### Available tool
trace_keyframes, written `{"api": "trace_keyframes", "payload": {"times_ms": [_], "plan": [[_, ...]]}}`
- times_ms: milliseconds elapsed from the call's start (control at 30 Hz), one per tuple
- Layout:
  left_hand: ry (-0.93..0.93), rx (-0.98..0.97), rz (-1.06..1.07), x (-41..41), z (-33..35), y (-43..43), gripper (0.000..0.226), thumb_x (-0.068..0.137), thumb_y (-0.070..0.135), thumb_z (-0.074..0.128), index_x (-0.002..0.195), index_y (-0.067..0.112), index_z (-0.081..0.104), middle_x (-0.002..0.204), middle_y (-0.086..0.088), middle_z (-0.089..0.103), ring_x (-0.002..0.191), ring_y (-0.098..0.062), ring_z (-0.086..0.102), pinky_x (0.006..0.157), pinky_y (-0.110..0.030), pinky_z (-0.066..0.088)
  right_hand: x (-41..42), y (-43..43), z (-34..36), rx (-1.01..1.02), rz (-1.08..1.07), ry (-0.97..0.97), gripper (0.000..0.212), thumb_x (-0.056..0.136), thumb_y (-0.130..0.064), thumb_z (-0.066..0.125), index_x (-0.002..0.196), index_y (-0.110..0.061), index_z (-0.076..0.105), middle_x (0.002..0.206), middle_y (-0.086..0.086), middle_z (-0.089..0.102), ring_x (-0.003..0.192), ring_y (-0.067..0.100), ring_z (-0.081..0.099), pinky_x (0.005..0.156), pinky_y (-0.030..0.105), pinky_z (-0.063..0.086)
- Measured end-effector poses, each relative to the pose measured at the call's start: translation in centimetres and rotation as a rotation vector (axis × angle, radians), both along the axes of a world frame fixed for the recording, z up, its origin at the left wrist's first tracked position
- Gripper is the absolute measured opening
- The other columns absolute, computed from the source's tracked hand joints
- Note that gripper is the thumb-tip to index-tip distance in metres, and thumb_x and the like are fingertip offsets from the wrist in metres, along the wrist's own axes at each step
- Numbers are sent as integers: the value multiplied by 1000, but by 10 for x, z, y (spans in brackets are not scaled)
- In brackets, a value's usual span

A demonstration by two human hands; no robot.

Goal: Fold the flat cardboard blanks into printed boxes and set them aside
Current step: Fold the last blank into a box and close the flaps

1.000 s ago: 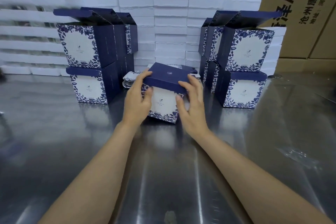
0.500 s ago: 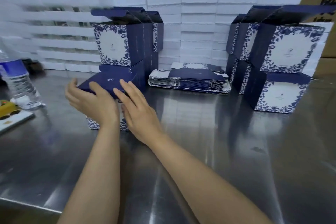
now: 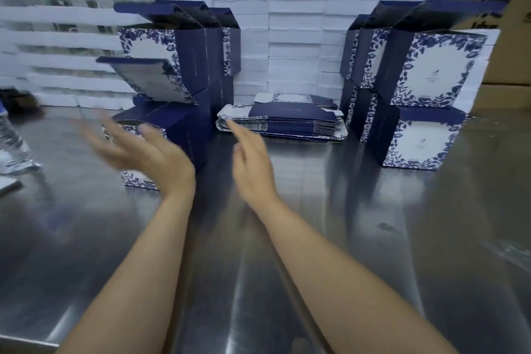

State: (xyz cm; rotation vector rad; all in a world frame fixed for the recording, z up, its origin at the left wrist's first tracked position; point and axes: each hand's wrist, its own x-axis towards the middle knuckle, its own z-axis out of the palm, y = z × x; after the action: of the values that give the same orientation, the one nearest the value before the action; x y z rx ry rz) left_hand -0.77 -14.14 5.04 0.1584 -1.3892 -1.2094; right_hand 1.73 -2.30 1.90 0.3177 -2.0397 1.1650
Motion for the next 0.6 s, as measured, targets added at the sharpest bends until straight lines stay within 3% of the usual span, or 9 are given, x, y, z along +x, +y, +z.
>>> {"api": "trace_keyframes", "payload": {"times_ms": [100, 167, 200, 267, 400, 600], "plan": [[187, -652, -259, 17, -3, 59, 61, 78, -3, 43, 139, 2, 43, 149, -18, 29, 140, -30, 25, 119, -41, 15, 4, 63, -1, 84, -178, -52, 47, 87, 10, 43, 130, -3, 57, 128, 15, 58, 119, 31, 49, 106, 28, 35], [27, -879, -603, 29, -14, 106, 48, 88, 8, 49, 136, 11, 50, 141, -4, 45, 134, -17, 37, 115, -42, 30, 6, 105, -1, 191, -233, -125, 41, 86, 7, 49, 122, -6, 62, 123, 10, 61, 116, 29, 52, 99, 37, 42], [-94, -997, -725, 30, -22, 125, 53, 89, 7, 51, 141, 14, 45, 147, -4, 42, 138, -18, 32, 115, -41, 30, 8, 123, -1, 235, -274, -176, 38, 87, 2, 50, 121, -9, 64, 123, 6, 60, 117, 25, 51, 96, 38, 45], [-294, -1173, -773, 17, -39, 152, 66, 88, 0, 49, 150, 14, 31, 158, -7, 25, 147, -22, 13, 118, -39, 22, 11, 150, -4, 314, -423, -237, 36, 92, -3, 46, 123, -11, 63, 128, 1, 57, 122, 19, 46, 94, 38, 46], [-579, -1115, -608, -26, -41, 173, 55, 94, 4, 44, 147, 10, 34, 161, -8, 16, 149, -21, 8, 115, -35, 19, -3, 170, -7, 398, -548, -239, 40, 91, 1, 44, 126, -9, 61, 132, 1, 54, 126, 19, 43, 97, 36, 42], [-703, -1072, -509, -64, -43, 185, 53, 97, 12, 45, 148, 7, 29, 161, -13, 9, 150, -25, 4, 116, -38, 17, -53, 189, -9, 591, -621, -276, 60, 91, 6, 41, 148, -14, 36, 155, 1, 30, 144, 17, 21, 113, 31, 21]]}}
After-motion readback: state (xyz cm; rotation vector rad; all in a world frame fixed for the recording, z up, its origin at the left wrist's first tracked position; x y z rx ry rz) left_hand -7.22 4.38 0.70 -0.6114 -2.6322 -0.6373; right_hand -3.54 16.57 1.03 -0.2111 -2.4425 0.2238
